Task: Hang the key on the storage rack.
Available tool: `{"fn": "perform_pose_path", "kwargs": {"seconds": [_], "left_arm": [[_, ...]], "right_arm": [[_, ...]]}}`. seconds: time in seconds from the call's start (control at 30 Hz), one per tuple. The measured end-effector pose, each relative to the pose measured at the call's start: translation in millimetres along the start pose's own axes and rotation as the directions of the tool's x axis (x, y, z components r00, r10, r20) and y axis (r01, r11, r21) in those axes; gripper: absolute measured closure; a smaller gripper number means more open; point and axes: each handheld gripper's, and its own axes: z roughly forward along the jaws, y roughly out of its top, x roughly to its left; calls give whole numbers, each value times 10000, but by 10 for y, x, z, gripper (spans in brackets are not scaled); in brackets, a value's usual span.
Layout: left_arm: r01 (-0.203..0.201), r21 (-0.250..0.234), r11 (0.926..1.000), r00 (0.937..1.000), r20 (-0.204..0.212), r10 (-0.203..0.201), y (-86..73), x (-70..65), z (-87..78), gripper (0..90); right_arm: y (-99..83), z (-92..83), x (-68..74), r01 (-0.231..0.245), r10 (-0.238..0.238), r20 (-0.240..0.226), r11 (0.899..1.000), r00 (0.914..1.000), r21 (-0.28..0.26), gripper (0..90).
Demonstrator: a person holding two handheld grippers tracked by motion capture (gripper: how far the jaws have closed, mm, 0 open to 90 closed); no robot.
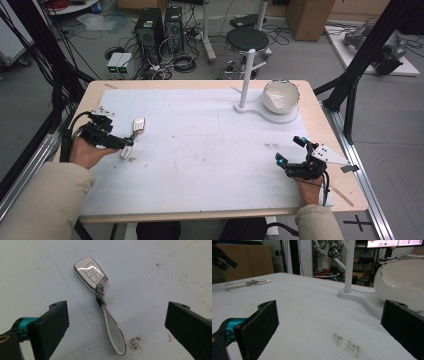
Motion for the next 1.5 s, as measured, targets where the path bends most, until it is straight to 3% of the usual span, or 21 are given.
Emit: {"fn": "perform_pose_path", "kwargs": {"seconds": [0.2, 0.27, 0.37, 0.5, 0.57, 0.7, 0.87, 1.1, 1.23, 1.47, 1.5], "left_arm": [[-73, 586, 9983, 9997, -244, 87, -9, -18, 89, 70], [15, 701, 9975, 9998, -192, -2, -24, -22, 125, 89], [112, 1243, 9922, 9996, -265, -80, -42, -6, 188, 94], [299, 1395, 9898, 9993, -282, -262, -39, 3, 217, 95], [370, 1755, 9838, 9987, -404, -303, -39, -3, 252, 96], [304, 2123, 9767, 9986, -498, -203, -41, -11, 292, 103], [529, 2441, 9683, 9966, -748, -355, -27, -17, 354, 124], [661, 2795, 9579, 9957, -809, -451, -17, -30, 404, 231], [620, 2814, 9576, 9965, -708, -437, -17, -33, 409, 324], [379, 2874, 9570, 9982, -562, -227, -20, -43, 443, 383], [347, 2915, 9559, 9985, -501, -210, -20, -51, 453, 424]], "right_arm": [[0, 0, -2, 50, -50, -15, 10000, 10000, 0, 6], [-1, 1, -1, 35, -35, -16, 10000, 10000, -9, 6], [0, 0, -1, 37, -37, -24, 10000, 10000, -4, 6], [0, 4, -6, 62, -62, 24, 10000, 10000, -70, 6], [-1, 1, -6, 1, -1, 7, 10000, 10000, -28, 6], [0, 4, -7, 65, -65, 20, 10000, 10000, -66, 6], [-1, -1, -4, -44, 44, 37, 10000, 10000, -16, 6], [-1, 0, -14, -52, 52, 12, 10000, 10000, -46, 6], [-1, 2, -16, -52, 53, 7, 10000, 10000, -70, 6], [-1, 1, -19, -46, 46, 7, 10000, 10000, -52, 6], [-1, 1, -20, -28, 28, 22, 10000, 10000, -63, 6]]}}
